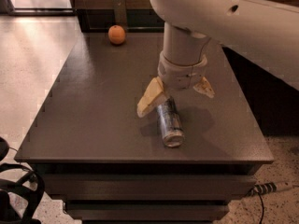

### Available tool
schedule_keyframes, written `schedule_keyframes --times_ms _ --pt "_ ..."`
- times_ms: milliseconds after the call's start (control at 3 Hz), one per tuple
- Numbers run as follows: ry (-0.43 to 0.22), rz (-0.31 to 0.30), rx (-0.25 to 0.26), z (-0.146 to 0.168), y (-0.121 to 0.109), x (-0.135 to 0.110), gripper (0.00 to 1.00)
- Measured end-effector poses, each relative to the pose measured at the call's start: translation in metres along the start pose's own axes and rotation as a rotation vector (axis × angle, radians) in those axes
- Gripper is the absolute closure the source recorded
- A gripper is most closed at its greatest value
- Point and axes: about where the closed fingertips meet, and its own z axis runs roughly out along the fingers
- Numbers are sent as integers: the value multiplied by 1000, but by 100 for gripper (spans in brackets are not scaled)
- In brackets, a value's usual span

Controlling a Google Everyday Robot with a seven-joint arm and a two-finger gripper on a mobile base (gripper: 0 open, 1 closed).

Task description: Place redbull can upright

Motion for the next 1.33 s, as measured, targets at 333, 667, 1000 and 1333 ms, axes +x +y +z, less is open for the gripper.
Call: schedule_keyframes --times_ms 333,667,1000,1333 --pt "24 4 -33 13 12 2 0" --pt "31 24 -66 22 17 6 0" --pt "24 47 -99 30 21 6 0" --pt "-4 69 -131 35 26 2 2"
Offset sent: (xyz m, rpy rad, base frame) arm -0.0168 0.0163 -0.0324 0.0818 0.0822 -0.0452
